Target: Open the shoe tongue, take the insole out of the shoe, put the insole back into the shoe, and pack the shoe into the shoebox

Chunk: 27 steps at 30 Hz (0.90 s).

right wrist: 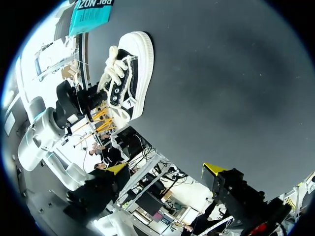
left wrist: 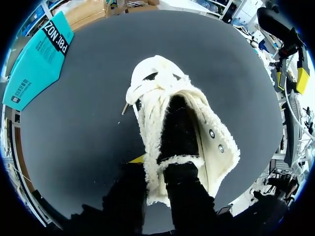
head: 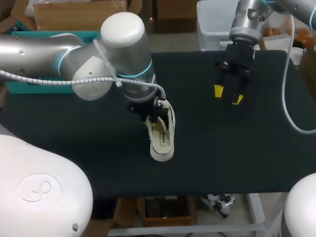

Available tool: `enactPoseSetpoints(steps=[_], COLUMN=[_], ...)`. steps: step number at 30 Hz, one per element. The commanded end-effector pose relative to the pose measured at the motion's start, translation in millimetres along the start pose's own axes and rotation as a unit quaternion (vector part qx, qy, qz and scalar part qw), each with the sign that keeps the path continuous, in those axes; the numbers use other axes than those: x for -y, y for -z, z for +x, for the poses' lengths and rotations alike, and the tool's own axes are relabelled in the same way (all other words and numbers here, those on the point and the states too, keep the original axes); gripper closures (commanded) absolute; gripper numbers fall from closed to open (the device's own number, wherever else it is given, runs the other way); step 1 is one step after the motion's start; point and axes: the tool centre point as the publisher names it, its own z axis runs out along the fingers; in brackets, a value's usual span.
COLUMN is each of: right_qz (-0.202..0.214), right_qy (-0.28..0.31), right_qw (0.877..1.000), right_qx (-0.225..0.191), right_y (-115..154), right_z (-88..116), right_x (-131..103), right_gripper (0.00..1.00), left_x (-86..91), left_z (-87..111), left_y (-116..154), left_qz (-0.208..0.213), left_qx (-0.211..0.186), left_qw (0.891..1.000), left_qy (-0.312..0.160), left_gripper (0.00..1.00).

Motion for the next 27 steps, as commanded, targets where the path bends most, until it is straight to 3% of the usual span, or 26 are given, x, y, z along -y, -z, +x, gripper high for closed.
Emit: enactPoseSetpoints(steps=[1,11,18,27], right_qz=[-0.094,-0.135,-0.173,-0.189], right_qy=[0.014,0.052,0.092,0.130], right_qw=[0.994,0.983,0.969,0.955], right_qx=[0.049,0.109,0.148,0.187], right_y=[-9.8,-19.9,-28.8,-33.0], right_z=[8.6,8.9,4.2,3.9], right_x=[6.8,12.9,24.7,28.4], right_gripper=[0.00,0.00,0.00,0.00], left_x=[2.7,4.7,6.5,13.2], left_z=[2.2,-0.2,-7.6,-13.5], left_y=[-3.1,-1.0,11.9,32.1], left_qz=[0.003,0.013,0.030,0.032], left_qx=[0.000,-0.017,-0.042,-0.072], left_qw=[1.000,0.999,0.995,0.978], left_qy=[0.001,-0.037,-0.081,-0.193], left_gripper=[1.00,1.00,1.00,1.00])
